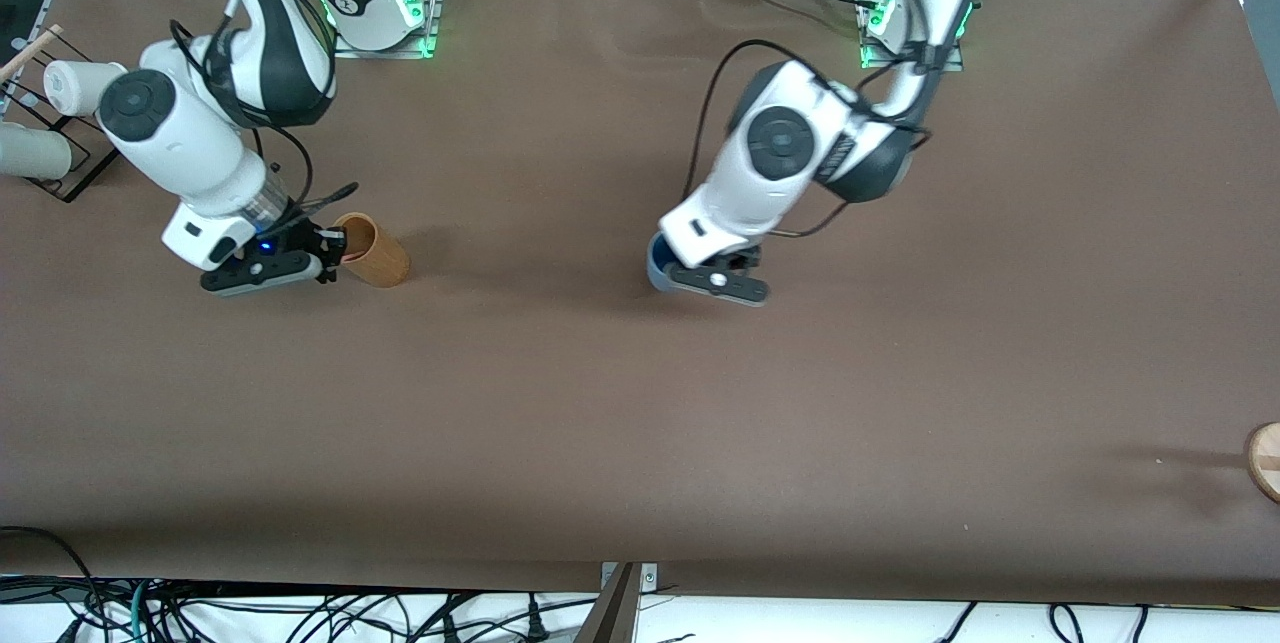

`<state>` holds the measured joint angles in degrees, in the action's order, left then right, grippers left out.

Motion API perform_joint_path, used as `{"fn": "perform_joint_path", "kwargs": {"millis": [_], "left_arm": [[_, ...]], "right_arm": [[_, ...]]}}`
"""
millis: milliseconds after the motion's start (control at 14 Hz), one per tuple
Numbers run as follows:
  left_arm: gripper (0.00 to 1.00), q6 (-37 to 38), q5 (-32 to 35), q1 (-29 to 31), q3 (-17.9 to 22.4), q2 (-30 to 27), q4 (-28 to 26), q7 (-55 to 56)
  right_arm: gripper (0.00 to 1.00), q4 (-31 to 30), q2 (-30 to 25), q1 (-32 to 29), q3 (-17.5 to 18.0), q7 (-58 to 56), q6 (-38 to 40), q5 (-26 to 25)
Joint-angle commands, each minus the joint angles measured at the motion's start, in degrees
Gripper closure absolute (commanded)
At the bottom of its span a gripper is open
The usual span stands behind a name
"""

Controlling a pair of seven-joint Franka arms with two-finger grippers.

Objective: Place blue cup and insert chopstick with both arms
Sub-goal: 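Carry the blue cup with the left gripper toward the tan cup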

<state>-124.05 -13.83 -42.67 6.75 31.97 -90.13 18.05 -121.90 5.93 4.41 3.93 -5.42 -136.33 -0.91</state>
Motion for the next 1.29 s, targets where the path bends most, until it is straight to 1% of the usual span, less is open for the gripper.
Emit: {"fn": "perform_joint_path", "kwargs": {"millis": [0,71,214,357,500,571,714,786,857,929,1071,1214], "left_arm": [[1.00,1.00,-0.41,-3.46,2.29,5.37,4.87,1.03],[1.00,0.91,-0.41,-4.34,3.00,5.99,4.87,1.03],[1.00,0.65,-0.41,-4.87,3.18,7.22,4.87,1.03],[1.00,0.48,-0.41,-5.23,3.27,8.19,4.87,1.20],[1.00,0.47,-0.32,-5.49,3.35,8.81,4.87,1.55],[1.00,-0.40,-0.32,-6.01,4.14,8.98,4.87,1.55],[1.00,-2.68,-0.32,-6.72,4.32,9.95,4.70,1.73],[0.81,-3.21,-0.32,-6.72,4.32,10.30,4.78,2.25],[0.07,-3.22,-0.41,-6.72,4.32,10.30,4.78,2.52],[0.00,-3.22,-0.41,-6.81,4.32,9.87,4.78,2.52],[0.00,-3.22,-0.85,-6.81,4.23,8.99,4.96,2.78],[0.00,-2.17,-1.02,-6.20,4.32,6.98,5.31,2.61]], "right_arm": [[1.00,3.67,-3.99,-0.72,0.46,-0.99,8.41,-0.15],[1.00,5.34,-4.95,-0.72,0.46,-0.82,11.32,0.12],[1.00,8.68,-6.19,-0.72,0.90,-0.56,16.51,0.73],[1.00,12.28,-6.54,-0.72,2.47,-0.29,20.30,2.13],[1.00,14.05,-6.28,-0.72,3.44,0.58,21.10,2.84],[1.00,14.41,-5.84,-0.72,4.23,1.89,20.58,2.84],[1.00,14.76,-4.62,-0.72,5.99,5.67,19.97,2.84],[1.00,15.20,-3.74,-0.72,6.61,7.08,19.18,2.84],[1.00,15.29,-3.47,-0.72,7.31,8.22,18.47,2.84],[1.00,15.29,-2.95,-0.72,7.66,9.02,17.68,2.84],[1.00,15.29,-2.15,-0.63,8.37,10.95,16.36,2.84],[1.00,15.29,-1.36,-0.63,9.94,13.93,15.22,2.76]]}}
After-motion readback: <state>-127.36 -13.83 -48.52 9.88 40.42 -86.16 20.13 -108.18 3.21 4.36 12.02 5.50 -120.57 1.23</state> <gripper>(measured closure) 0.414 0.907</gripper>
